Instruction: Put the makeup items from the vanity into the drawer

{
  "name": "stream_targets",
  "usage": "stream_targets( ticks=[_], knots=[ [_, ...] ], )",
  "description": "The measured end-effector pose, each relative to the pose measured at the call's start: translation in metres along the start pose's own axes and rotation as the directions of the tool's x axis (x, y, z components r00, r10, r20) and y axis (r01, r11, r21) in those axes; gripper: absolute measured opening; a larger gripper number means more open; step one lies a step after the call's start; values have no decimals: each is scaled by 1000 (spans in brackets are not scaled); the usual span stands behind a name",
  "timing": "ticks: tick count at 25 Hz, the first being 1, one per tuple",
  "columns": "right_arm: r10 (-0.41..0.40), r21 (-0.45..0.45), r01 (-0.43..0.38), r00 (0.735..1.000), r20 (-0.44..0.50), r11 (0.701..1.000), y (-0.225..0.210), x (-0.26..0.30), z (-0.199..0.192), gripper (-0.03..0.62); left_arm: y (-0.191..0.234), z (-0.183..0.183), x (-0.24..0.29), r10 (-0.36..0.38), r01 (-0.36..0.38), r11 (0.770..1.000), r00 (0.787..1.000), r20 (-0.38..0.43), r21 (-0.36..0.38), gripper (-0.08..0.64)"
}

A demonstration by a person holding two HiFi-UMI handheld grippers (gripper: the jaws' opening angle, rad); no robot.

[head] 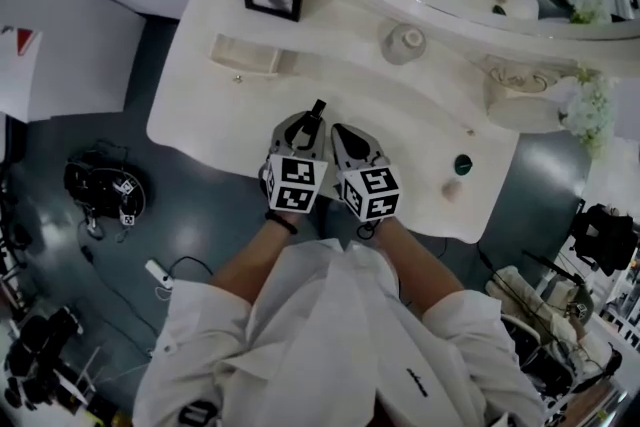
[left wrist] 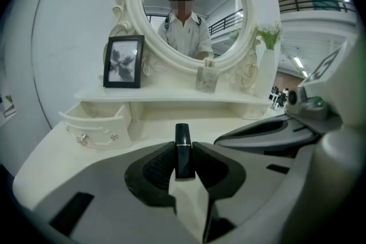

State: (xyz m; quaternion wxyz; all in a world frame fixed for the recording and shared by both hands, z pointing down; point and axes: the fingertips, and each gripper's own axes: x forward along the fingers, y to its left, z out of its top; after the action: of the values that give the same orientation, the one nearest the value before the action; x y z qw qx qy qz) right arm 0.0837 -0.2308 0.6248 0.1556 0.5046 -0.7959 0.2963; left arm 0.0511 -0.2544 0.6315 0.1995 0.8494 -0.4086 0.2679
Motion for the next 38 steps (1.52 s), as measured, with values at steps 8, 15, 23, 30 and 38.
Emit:
stream_targets(
  ticks=[8, 15, 23, 30, 38],
  knots=[
    [113, -91, -110, 993, 28, 990, 49, 43, 51, 18, 62, 28, -25, 93, -89, 994, 994, 58, -64, 114],
    [151, -142, -145, 988, 29, 979, 73, 75, 76, 18, 111, 38, -33, 170, -161, 980, 983, 72, -115, 114],
    [150, -169, -141, 988, 45, 975, 80, 104, 102, 18, 144, 39, -25, 180, -179, 981, 983, 15, -78, 114],
    [159, -212, -149, 987, 29, 966, 87, 119, 109, 18, 162, 43, -19, 135, -136, 991, 990, -47, -15, 114],
    [138, -208, -133, 990, 11, 969, 84, 132, 109, 18, 164, 45, -10, 123, -126, 991, 990, -63, -49, 114]
  ],
)
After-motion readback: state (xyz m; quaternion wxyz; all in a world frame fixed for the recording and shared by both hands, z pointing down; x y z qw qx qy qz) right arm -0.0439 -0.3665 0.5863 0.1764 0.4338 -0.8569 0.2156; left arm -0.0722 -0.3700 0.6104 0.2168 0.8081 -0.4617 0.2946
